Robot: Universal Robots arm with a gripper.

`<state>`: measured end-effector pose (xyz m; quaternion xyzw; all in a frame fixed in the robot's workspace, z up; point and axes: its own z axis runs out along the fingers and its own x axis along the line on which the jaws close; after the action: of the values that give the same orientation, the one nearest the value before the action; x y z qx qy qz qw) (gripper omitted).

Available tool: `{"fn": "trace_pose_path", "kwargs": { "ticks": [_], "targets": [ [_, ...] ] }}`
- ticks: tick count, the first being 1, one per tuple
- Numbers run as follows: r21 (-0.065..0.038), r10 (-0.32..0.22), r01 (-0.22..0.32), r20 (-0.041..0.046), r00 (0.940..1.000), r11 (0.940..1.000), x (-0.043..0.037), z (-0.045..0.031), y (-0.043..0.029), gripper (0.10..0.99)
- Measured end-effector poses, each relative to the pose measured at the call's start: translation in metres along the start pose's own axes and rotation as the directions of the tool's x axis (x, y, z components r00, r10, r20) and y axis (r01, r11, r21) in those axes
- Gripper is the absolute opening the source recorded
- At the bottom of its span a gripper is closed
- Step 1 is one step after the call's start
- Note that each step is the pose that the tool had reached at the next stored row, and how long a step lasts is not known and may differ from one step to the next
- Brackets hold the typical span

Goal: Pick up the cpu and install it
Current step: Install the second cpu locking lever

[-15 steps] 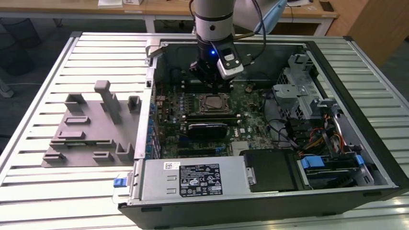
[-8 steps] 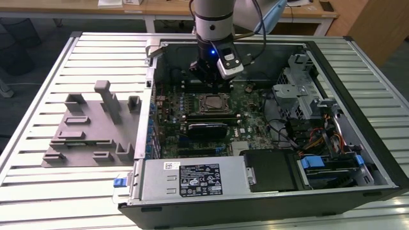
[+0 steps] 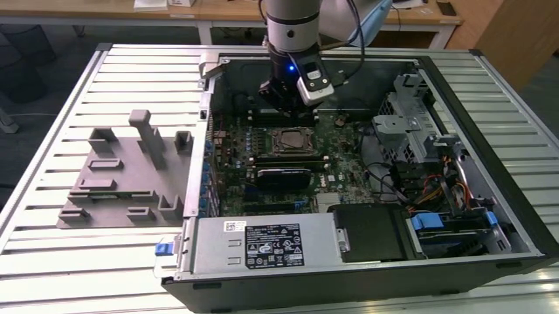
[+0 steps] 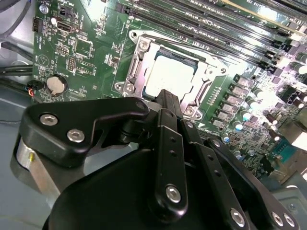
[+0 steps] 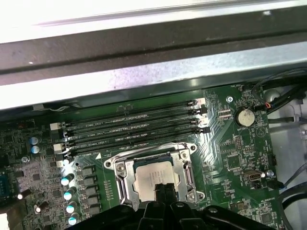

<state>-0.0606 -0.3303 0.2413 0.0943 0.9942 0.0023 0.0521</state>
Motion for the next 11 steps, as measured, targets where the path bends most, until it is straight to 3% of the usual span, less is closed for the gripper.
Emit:
{"fn": "trace_pose_path", "kwargs": {
  "ticks": [5, 7, 11],
  "targets": [
    [0.001, 0.0, 0.0, -0.0001, 1.0, 1.0, -0.0008, -0.0001, -0.0044, 0.106],
    [0.001, 0.0, 0.0, 0.0, 1.0, 1.0, -0.0029, 0.0, -0.0149, 0.106],
    [0.001, 0.0, 0.0, 0.0, 1.0, 1.0, -0.0042, 0.0, -0.0218, 0.106]
  ]
}}
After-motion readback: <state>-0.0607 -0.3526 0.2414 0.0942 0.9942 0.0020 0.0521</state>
